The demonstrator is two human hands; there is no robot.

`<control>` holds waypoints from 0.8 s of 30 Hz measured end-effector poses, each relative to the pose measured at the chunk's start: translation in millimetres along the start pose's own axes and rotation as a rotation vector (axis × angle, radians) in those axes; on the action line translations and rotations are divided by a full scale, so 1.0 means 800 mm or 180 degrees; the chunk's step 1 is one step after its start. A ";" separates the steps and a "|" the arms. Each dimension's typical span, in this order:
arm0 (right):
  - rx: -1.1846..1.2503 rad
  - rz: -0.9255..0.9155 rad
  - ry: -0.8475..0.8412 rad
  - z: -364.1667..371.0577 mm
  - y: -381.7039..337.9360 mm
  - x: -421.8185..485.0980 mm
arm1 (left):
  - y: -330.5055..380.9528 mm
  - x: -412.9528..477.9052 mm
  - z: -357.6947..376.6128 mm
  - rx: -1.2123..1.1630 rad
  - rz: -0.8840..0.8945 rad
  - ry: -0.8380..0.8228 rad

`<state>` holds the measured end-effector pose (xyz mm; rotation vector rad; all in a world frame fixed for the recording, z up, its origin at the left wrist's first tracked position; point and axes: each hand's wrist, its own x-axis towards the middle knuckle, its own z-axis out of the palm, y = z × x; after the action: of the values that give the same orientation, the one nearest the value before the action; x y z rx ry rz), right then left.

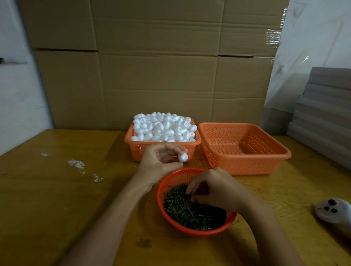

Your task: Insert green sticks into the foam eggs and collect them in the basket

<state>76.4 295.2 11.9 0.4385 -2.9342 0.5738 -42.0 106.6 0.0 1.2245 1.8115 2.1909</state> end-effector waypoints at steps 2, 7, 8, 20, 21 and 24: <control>-0.0004 0.0002 -0.0001 0.000 0.000 0.000 | 0.000 0.000 0.000 0.0001 -0.0010 -0.0001; -0.0004 -0.0027 0.0009 0.000 0.001 0.000 | 0.000 0.001 0.001 -0.0027 -0.0045 -0.0025; -0.0005 -0.0028 0.0014 0.001 0.001 0.000 | 0.000 0.001 0.001 -0.0033 -0.0049 -0.0026; 0.0021 0.0016 0.0010 -0.002 -0.002 -0.001 | -0.001 0.001 0.001 -0.0090 -0.0114 -0.0118; 0.0021 0.0020 0.0007 -0.001 -0.002 -0.001 | -0.001 0.001 0.001 -0.0088 -0.0122 -0.0118; -0.0021 0.0003 0.0014 -0.001 -0.001 0.000 | -0.001 0.001 0.001 -0.0069 -0.0144 -0.0118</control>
<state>77.1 294.7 13.0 0.4346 -2.9314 0.5642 -42.3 107.7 -0.5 1.1995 1.7790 2.1437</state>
